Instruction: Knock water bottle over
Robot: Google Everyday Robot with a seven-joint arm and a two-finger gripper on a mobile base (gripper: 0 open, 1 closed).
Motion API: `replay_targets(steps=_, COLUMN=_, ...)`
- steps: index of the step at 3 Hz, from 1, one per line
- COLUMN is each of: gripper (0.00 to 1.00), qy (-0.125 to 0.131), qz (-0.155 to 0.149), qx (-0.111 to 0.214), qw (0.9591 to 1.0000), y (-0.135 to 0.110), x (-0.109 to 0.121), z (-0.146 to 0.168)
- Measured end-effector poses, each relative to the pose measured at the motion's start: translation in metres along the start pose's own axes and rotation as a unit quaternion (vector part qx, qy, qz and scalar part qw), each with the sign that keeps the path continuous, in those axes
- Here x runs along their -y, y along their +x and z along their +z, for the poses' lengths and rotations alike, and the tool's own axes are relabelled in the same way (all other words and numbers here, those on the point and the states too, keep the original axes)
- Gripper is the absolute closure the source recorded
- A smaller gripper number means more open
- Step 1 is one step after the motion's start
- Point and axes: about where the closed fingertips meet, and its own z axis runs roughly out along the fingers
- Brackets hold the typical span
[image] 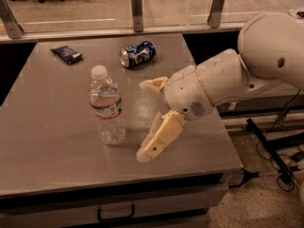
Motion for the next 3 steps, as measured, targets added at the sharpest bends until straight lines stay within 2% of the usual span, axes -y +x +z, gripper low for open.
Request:
replay_targets(steps=1, gripper=0.0, qy=-0.006, qz=0.0, qx=0.049, qw=0.9988, y=-0.01, x=0.011, z=0.032)
replay_targets(steps=2, gripper=0.0, qy=-0.016, qz=-0.006, qx=0.093, qw=0.9955, y=-0.026, x=0.02, z=0.062)
replay_targets(steps=3, gripper=0.19, qy=-0.038, qz=-0.019, qx=0.128, qw=0.9908, y=-0.043, x=0.025, z=0.087)
